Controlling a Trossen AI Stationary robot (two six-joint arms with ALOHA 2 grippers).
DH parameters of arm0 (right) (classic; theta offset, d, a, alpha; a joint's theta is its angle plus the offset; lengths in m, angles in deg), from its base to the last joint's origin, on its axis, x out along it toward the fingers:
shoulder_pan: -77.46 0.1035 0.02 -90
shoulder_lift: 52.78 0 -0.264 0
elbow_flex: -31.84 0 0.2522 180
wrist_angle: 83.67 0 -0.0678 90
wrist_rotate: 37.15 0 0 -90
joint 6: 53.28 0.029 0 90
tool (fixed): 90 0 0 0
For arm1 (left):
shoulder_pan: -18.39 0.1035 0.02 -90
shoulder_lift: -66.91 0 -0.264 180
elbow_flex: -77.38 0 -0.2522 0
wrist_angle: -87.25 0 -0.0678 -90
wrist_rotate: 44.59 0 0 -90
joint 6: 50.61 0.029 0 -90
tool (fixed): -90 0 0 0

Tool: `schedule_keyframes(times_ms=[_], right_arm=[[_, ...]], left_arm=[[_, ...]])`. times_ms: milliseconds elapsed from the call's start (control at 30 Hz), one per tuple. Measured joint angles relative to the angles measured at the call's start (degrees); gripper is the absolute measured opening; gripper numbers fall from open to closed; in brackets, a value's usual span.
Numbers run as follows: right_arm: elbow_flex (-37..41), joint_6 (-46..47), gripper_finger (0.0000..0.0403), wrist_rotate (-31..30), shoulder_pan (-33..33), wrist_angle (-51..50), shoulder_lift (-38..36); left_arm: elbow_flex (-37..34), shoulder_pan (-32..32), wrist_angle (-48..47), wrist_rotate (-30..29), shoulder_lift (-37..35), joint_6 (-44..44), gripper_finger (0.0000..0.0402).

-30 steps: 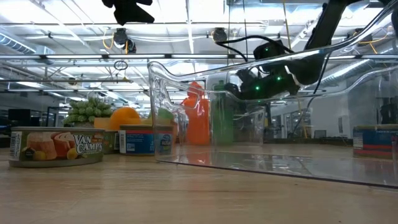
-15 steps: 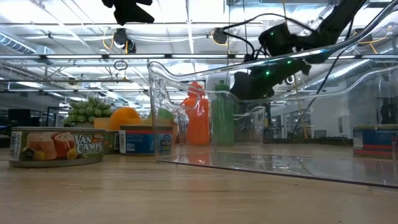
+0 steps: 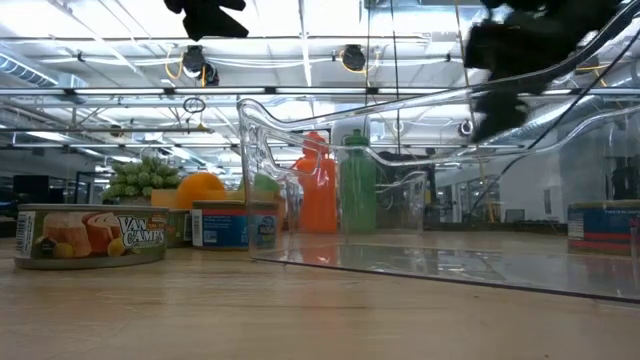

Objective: Pick & Place Food Item
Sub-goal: Put the right blue pink tuna can into the bottom transparent bin

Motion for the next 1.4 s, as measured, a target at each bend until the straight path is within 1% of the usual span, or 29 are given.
schedule_keyframes(times_ms=[67, 133, 233, 300, 367, 467, 533, 633, 767, 833, 933, 1067, 1233, 1400], right_arm=[[0.00, 5.61, 0.0357, 0.02, 4.53, -7.49, -2.01], [0.00, 10.26, 0.0357, -0.32, 8.85, -11.58, -2.59], [0.83, 13.07, 0.0357, -2.01, 15.06, -12.47, -1.51], [1.91, 14.15, 0.0357, -1.84, 18.54, -12.79, -0.07], [2.49, 16.50, 0.0357, -1.53, 21.06, -13.58, 1.48], [2.49, 21.24, 0.0357, -1.79, 23.16, -15.92, 2.74], [3.12, 24.03, 0.0357, -2.04, 24.48, -15.28, 2.99], [6.17, 26.11, 0.0357, -1.67, 26.63, -11.96, 2.99], [10.53, 26.36, 0.0357, -1.67, 28.40, -5.20, 3.26], [11.73, 25.71, 0.0357, -2.78, 28.91, -3.79, 3.86], [13.26, 25.05, 0.0353, -7.81, 29.16, -2.04, 5.09], [16.33, 25.27, 0.0346, -16.38, 27.92, 1.50, 6.20], [19.91, 25.28, 0.0341, -27.33, 23.28, 5.77, 6.32], [20.42, 23.24, 0.0340, -37.90, 18.81, 6.65, 6.31]], left_arm=[[0.00, 0.00, 0.00, -0.01, 0.00, -0.02, 0.0310], [0.00, 0.00, 0.02, -0.01, 0.00, -0.04, 0.0310], [0.00, 0.00, 0.16, -0.01, 0.00, -0.46, 0.0310], [0.00, 0.00, 0.20, -0.03, 0.00, -0.80, 0.0310], [0.00, 0.00, 0.28, -0.03, 0.00, -1.61, 0.0310], [0.00, 0.00, 0.85, -0.05, 0.00, -2.42, 0.0310], [0.00, 0.00, 1.77, -0.05, 0.00, -3.08, 0.0310], [0.02, 0.00, 2.74, -0.05, 0.00, -3.63, 0.0310], [0.02, 0.00, 2.76, -0.05, 0.00, -4.68, 0.0310], [0.02, 0.00, 3.01, -0.05, 0.00, -4.94, 0.0310], [0.02, 0.00, 3.35, -0.05, 0.00, -4.95, 0.0310], [0.02, 0.00, 3.52, -0.05, 0.00, -5.07, 0.0310], [0.02, 0.00, 3.52, -0.05, 0.00, -5.18, 0.0310], [0.02, 0.00, 3.54, -0.05, 0.00, -4.96, 0.0310]])
